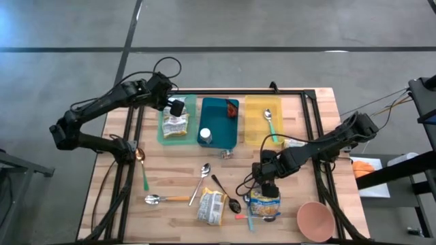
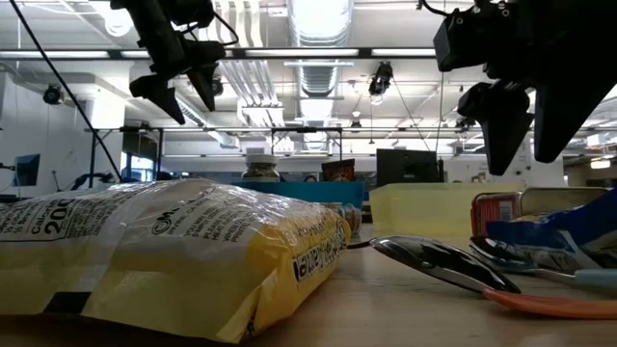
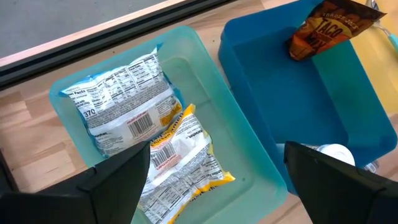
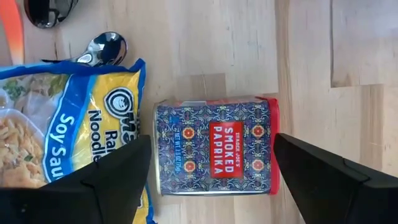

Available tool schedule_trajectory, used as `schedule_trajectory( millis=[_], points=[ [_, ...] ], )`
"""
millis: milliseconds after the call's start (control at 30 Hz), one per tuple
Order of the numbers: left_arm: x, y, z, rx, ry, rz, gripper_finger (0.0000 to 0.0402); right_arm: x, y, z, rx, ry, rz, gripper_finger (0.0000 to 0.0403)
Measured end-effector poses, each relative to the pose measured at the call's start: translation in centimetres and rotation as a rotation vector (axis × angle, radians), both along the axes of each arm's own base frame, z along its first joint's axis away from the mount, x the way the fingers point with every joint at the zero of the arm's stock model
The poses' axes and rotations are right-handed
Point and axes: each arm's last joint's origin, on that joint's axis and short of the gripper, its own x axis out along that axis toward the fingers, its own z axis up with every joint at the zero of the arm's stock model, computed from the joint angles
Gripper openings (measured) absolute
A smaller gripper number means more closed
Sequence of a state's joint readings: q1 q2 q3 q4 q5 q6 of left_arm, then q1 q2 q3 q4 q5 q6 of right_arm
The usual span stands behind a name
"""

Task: Pick & Place Food Item
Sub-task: Put the red seasoning can into the blue bin

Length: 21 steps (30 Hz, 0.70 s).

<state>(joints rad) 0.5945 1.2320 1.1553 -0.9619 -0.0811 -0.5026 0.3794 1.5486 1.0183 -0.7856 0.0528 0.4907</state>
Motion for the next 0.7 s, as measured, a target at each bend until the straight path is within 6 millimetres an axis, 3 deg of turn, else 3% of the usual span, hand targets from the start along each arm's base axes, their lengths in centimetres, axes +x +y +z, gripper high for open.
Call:
schedule_trajectory(
  millis=[167, 300, 700],
  points=[
    [0.0, 0.0, 0.0, 0.001, 0.000, -0.001, 0.0373, -0.1, -0.1, -0.1, -0.018, -0.002, -0.034, 0.0334],
    [0.0, 0.0, 0.0, 0.001, 0.001, -0.003, 0.0373, 0.0, -0.2, -0.1, 0.021, 0.002, -0.188, 0.0334],
    [0.0, -0.1, 0.0, -0.010, -0.001, -0.008, 0.0373, 1.0, 0.3, 1.7, 0.318, -0.041, -1.085, 0.0334]
  ],
)
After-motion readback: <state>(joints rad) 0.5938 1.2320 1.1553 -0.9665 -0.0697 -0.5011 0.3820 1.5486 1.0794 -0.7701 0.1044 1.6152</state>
